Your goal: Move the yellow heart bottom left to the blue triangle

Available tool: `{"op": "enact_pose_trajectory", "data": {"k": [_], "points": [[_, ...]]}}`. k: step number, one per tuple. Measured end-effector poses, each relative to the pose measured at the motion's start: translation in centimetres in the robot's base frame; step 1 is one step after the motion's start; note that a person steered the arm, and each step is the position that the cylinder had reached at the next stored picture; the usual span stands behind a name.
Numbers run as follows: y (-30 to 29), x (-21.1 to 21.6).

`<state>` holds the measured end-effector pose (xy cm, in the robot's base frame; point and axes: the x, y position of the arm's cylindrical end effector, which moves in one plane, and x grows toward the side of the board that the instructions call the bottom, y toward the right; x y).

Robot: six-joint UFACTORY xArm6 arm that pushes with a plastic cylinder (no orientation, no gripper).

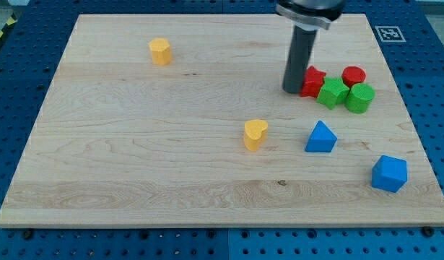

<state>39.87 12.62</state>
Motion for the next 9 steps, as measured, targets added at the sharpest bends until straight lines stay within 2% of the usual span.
{"op": "enact_pose_trajectory", "data": {"k": [1,2,3,9], "points": [[0.5,0.0],[-4.0,1.5],[-5.8,3.0],[-5.7,4.0]]}}
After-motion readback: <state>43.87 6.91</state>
